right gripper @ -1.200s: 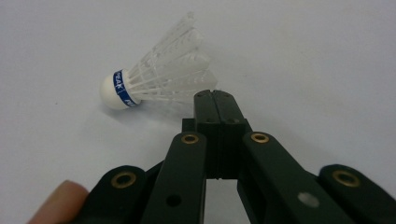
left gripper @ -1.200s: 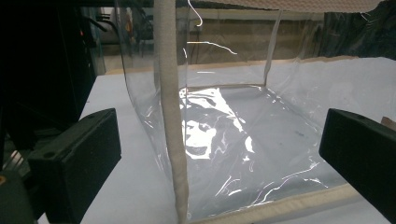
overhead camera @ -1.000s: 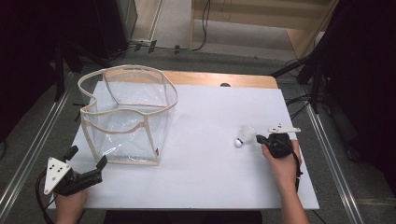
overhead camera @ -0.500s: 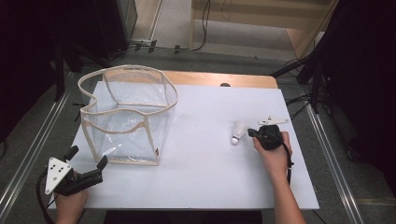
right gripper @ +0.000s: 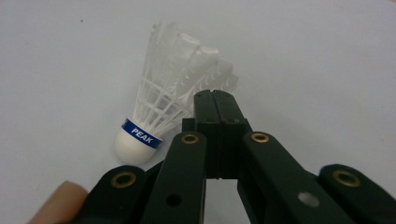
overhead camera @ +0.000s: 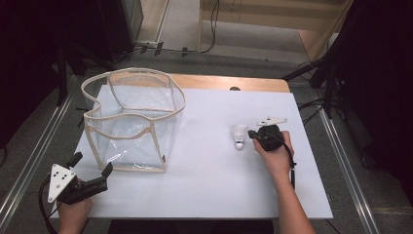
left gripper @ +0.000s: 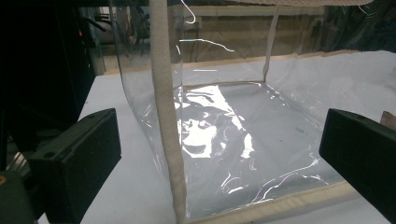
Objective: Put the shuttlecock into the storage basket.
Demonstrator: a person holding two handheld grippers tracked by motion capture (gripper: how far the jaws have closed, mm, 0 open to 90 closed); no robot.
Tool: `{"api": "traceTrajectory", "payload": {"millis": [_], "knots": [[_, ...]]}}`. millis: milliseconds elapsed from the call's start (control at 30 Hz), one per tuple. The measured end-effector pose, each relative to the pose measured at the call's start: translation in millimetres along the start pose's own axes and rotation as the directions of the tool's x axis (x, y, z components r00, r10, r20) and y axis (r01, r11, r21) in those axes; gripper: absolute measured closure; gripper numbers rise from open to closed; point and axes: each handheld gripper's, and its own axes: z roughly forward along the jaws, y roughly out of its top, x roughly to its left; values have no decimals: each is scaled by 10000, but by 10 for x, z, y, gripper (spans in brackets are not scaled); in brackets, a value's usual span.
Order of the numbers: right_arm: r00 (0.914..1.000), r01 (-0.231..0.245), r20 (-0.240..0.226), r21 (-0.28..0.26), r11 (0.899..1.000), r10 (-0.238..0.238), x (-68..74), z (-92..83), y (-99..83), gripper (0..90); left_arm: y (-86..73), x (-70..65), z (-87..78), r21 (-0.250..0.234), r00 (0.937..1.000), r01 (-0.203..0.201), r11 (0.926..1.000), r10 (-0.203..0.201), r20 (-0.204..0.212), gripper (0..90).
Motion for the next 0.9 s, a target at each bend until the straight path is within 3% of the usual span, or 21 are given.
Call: {"api": "traceTrajectory", "payload": {"millis": [667, 900], "knots": [[9960, 550, -704, -121, 9984, -557, 273, 124, 178, 878, 2, -1, 8, 43, 10000, -49, 10000, 49, 40, 0], [9976, 376, -568, -268, 9989, -391, 203, 52, 161, 877, 2, 0, 8, 31, 10000, -30, 10000, 30, 50, 0]]}}
